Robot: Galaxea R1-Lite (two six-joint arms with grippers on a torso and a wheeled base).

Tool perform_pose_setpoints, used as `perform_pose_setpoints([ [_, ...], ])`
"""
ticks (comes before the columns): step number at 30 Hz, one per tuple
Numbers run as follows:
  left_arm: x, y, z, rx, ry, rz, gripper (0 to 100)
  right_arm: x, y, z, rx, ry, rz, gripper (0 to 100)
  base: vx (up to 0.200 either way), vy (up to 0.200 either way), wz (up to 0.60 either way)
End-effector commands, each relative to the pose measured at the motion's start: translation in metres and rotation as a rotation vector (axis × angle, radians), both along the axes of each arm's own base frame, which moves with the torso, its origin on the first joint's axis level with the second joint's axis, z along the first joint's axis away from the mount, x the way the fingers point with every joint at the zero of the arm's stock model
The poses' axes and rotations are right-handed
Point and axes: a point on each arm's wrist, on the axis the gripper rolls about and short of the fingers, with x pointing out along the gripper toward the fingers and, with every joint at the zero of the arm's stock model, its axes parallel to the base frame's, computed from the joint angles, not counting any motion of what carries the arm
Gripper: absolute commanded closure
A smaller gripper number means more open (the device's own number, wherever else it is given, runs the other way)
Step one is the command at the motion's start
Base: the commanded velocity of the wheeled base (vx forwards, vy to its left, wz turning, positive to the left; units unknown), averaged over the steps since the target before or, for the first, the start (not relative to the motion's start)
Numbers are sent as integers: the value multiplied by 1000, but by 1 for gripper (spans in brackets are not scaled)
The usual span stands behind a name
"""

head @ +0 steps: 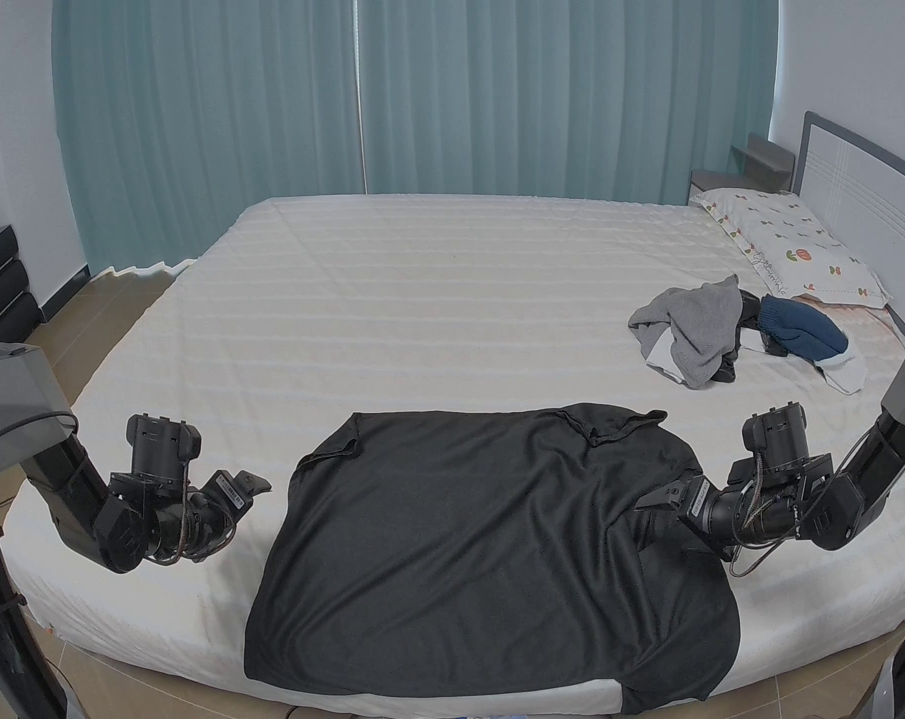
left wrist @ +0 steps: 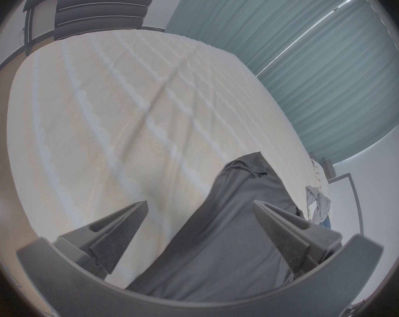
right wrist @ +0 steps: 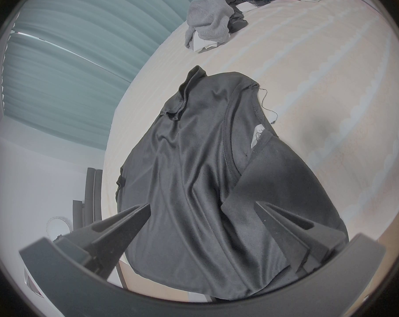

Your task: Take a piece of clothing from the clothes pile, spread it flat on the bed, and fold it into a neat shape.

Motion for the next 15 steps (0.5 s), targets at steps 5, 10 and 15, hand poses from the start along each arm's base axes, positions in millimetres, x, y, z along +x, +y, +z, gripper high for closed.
perform_pose_setpoints([
  [5, 37, -22, 9, -20, -84, -41, 0, -2, 2, -4, 3, -6, 7, 0, 0, 0, 0],
  [10, 60, -45, -1, -20, -65, -92, 0, -2, 3, -5, 4, -2, 10, 0, 0, 0, 0],
  [15, 75, -71, -9, -23, -75, -147, 0, -3, 4, -8, 0, 10, 14, 0, 0, 0, 0],
])
